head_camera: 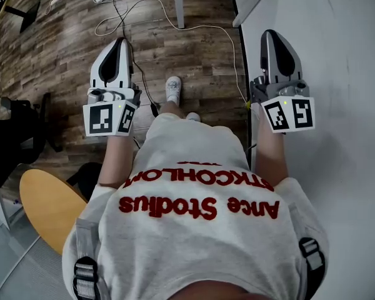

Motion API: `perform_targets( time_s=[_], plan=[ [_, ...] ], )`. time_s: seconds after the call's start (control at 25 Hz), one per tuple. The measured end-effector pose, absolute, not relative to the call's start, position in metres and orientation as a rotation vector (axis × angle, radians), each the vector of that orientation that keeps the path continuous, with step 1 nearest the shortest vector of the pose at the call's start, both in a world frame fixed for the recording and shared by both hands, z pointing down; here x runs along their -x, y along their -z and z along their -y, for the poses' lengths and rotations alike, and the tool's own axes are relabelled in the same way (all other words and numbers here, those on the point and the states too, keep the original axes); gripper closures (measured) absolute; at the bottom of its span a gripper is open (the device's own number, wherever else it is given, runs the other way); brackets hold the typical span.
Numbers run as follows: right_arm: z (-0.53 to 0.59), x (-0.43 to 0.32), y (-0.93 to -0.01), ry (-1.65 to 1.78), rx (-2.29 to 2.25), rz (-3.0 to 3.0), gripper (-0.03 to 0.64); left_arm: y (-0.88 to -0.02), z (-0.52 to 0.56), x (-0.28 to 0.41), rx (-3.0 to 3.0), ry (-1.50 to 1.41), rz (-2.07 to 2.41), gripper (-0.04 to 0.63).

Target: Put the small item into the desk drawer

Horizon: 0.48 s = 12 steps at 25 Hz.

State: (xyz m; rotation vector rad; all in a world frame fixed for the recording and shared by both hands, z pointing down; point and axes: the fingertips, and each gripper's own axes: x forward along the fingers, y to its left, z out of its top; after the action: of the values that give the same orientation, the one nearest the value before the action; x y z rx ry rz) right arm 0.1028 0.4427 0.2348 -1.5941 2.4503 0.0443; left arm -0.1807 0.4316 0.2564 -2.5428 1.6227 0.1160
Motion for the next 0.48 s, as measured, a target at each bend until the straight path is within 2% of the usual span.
perform_targets(
  time_s=[0.48],
  plan=[
    [-0.340,-0.102,-0.230,-0.027,1.641,-2.478,0.607,-0.255,-0.307,0.168,2.609,-0.131,-1.566,0.588]
  ],
)
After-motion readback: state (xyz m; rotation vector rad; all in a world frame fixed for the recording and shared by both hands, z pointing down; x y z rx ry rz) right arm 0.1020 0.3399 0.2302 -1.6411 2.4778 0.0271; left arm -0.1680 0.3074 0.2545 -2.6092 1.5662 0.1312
